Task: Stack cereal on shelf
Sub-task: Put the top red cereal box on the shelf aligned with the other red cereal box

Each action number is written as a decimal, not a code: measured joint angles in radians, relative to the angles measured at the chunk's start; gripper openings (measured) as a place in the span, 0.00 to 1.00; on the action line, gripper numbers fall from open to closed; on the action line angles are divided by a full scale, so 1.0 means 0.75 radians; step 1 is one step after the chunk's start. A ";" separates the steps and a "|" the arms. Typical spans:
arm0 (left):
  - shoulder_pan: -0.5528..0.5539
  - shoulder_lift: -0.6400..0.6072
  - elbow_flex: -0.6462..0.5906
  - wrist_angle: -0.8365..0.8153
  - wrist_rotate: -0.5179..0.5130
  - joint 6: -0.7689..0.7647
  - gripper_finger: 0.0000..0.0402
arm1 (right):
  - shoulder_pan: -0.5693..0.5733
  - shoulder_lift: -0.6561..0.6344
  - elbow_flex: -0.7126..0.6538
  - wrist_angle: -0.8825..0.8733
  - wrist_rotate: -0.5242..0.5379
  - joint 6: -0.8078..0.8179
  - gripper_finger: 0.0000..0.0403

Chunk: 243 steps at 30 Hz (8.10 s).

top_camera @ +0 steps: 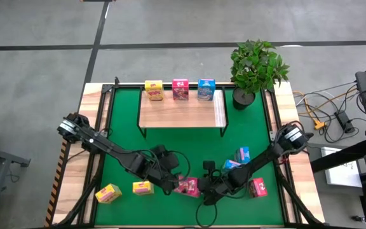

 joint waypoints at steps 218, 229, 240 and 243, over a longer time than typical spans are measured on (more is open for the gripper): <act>0.349 0.071 0.002 -0.519 0.802 1.316 0.00 | -0.079 -0.308 -0.076 0.038 0.027 -0.094 0.02; 0.320 -0.097 -0.191 -0.288 0.675 1.180 0.00 | -0.247 -0.266 -0.050 0.068 -0.170 -0.069 0.02; 0.315 -0.356 -0.359 -0.192 0.572 1.092 0.00 | -0.284 -0.181 0.030 0.067 -0.177 -0.011 0.02; 0.298 -0.440 -0.453 -0.074 0.559 1.061 0.00 | -0.284 -0.131 0.061 0.064 -0.179 0.005 0.02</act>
